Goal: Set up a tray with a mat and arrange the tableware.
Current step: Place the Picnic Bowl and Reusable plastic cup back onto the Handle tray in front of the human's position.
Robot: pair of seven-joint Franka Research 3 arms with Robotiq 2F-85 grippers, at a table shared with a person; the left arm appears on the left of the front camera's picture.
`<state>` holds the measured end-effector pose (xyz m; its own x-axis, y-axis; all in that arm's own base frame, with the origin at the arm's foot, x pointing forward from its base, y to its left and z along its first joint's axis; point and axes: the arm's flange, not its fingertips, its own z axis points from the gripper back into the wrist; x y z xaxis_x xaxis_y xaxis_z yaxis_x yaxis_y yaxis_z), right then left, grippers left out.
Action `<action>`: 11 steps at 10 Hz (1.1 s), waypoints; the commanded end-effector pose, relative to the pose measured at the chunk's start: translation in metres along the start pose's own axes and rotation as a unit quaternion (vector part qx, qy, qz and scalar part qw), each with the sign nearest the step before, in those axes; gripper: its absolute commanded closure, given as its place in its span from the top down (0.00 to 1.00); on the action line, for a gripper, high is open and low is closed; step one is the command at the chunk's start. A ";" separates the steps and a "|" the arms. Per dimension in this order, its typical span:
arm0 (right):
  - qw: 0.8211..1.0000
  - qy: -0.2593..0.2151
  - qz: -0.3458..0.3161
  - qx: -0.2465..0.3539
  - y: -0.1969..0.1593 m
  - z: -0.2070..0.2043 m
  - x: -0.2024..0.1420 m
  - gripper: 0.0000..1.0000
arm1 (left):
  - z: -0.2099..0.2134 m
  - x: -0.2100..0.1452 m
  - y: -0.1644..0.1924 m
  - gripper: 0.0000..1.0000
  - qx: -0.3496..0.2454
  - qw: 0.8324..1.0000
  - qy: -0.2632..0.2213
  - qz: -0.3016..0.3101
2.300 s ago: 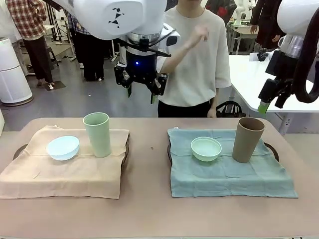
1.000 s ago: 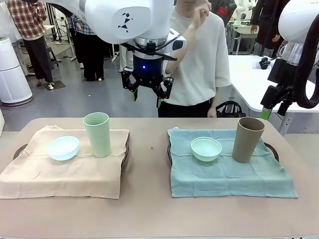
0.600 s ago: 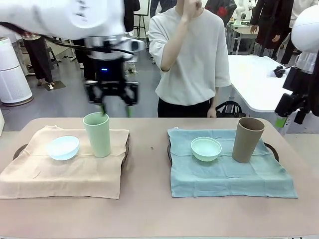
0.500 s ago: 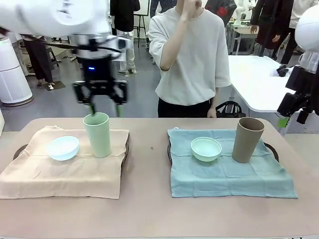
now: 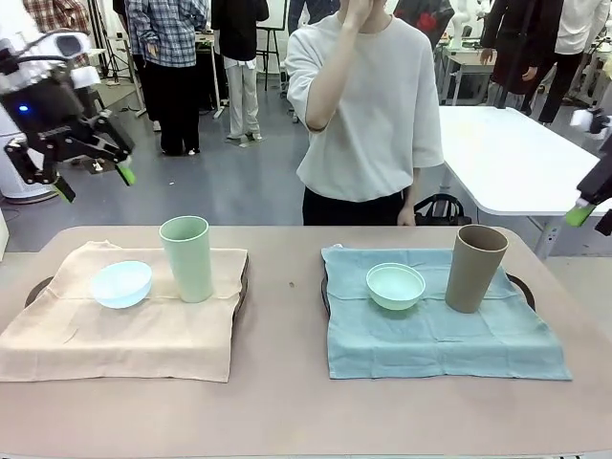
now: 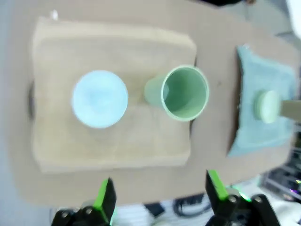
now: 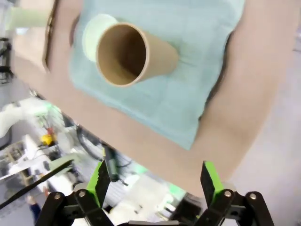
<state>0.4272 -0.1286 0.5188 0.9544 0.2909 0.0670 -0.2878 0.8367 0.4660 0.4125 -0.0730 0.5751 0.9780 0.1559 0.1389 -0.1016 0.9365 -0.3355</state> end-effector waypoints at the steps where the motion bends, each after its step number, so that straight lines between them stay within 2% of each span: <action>1: 0.994 -0.016 -0.026 0.104 -0.038 0.031 0.000 1.00 | -0.008 -0.014 0.037 1.00 -0.094 0.994 -0.041 -0.033; 2: 0.991 -0.030 -0.029 0.129 -0.055 0.046 -0.009 1.00 | -0.005 -0.012 0.058 1.00 -0.122 0.991 -0.045 -0.024; 3: 0.991 -0.030 -0.017 0.127 -0.061 0.052 -0.015 1.00 | -0.001 -0.020 0.067 1.00 -0.098 0.991 -0.075 -0.041; 4: 0.995 -0.021 -0.024 0.090 -0.040 0.029 -0.018 1.00 | 0.005 -0.002 0.044 1.00 -0.078 0.996 -0.043 -0.007; 8: 0.994 -0.020 -0.020 0.104 -0.047 0.038 -0.016 1.00 | 0.002 -0.006 0.049 1.00 -0.088 0.995 -0.053 -0.017; 9: 0.986 0.006 -0.013 0.167 -0.060 0.041 -0.024 1.00 | -0.005 0.000 0.064 1.00 -0.098 0.993 0.004 -0.061; 11: 0.967 0.015 -0.034 0.253 -0.099 0.057 -0.057 1.00 | 0.010 0.010 0.115 1.00 -0.187 0.977 0.074 -0.069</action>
<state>0.4015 -0.2214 0.5143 0.9620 0.2727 0.0098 -0.1799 0.6070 0.7741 0.4004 0.0088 0.5397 0.9883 0.0292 0.1494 0.0610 0.8234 -0.5642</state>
